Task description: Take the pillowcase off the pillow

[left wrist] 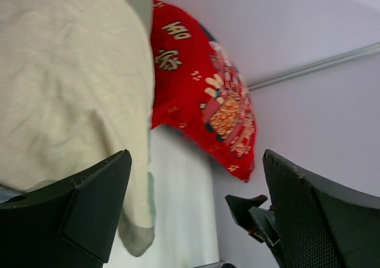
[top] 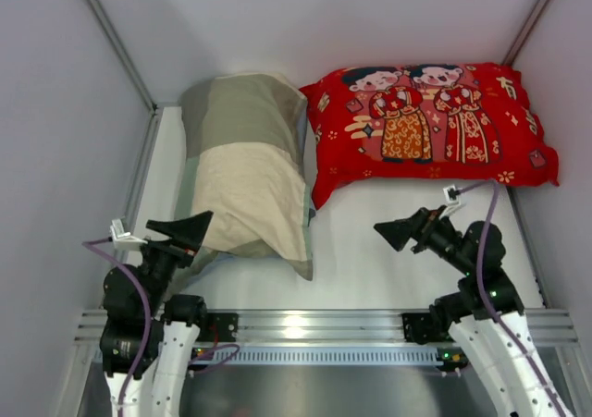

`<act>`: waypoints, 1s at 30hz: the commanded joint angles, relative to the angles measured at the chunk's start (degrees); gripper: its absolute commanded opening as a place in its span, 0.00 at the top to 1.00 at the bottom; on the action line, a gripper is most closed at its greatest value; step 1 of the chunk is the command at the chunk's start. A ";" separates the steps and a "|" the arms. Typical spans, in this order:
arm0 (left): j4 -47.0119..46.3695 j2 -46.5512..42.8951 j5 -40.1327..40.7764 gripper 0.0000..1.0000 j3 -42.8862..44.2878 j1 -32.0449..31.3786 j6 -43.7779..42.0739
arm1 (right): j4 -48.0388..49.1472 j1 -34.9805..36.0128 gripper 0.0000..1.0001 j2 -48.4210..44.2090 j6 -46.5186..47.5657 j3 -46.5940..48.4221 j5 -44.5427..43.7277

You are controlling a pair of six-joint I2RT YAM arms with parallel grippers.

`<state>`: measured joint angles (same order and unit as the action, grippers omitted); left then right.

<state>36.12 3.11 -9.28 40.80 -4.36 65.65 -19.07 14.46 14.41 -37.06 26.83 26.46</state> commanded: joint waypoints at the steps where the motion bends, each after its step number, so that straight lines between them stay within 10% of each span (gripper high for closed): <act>1: 11.77 3.91 4.77 0.05 3.93 0.41 -6.93 | 10.69 -0.48 0.01 7.54 -7.30 -3.44 3.95; 3: 13.36 4.62 6.81 0.05 5.08 0.41 -7.72 | 22.16 -0.31 0.01 13.69 -16.60 -8.86 11.39; 7: 15.73 4.80 8.58 0.04 5.70 0.41 -8.69 | 87.98 5.74 0.01 30.81 -39.66 -21.02 14.85; 13: 18.64 4.01 10.77 0.05 5.87 0.32 -8.78 | 104.09 20.40 0.01 67.09 -40.46 -13.04 13.28; 23: 20.13 3.39 12.97 0.07 7.19 0.32 -8.61 | 87.75 36.60 0.01 76.55 -25.30 1.00 -0.16; 30: 20.83 4.97 12.70 0.09 7.63 0.32 -10.01 | 63.51 38.19 0.45 75.06 -13.49 9.72 -9.31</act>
<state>55.86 6.92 2.76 46.44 -4.36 57.63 55.18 51.75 91.31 -59.22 32.84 23.46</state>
